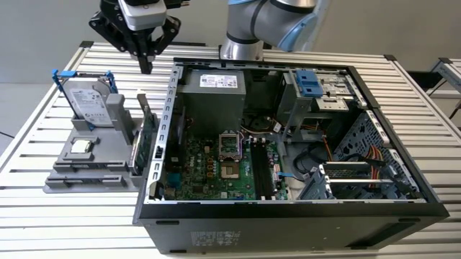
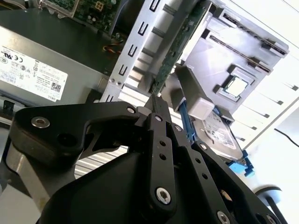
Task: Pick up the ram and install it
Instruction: 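Reach for the ram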
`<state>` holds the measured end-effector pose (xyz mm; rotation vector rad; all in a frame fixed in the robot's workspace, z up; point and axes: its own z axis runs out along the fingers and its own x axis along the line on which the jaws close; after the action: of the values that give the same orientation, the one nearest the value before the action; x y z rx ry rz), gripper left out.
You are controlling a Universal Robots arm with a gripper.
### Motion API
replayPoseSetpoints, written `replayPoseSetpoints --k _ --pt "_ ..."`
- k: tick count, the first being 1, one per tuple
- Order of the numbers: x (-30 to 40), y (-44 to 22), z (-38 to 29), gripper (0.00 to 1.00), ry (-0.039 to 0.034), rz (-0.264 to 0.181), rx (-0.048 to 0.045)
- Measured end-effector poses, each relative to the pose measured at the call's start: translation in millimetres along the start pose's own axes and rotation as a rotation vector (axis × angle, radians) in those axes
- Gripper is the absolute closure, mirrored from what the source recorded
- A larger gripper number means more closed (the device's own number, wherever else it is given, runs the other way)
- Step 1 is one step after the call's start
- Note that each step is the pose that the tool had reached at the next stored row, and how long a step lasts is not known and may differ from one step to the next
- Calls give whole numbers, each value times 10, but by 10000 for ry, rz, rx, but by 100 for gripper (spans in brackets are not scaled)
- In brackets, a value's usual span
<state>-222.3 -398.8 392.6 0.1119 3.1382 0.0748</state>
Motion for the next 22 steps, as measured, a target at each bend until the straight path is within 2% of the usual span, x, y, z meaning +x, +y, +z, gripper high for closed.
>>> replayPoseSetpoints --k 22 --pt "234 -17 0 100 0 0 0"
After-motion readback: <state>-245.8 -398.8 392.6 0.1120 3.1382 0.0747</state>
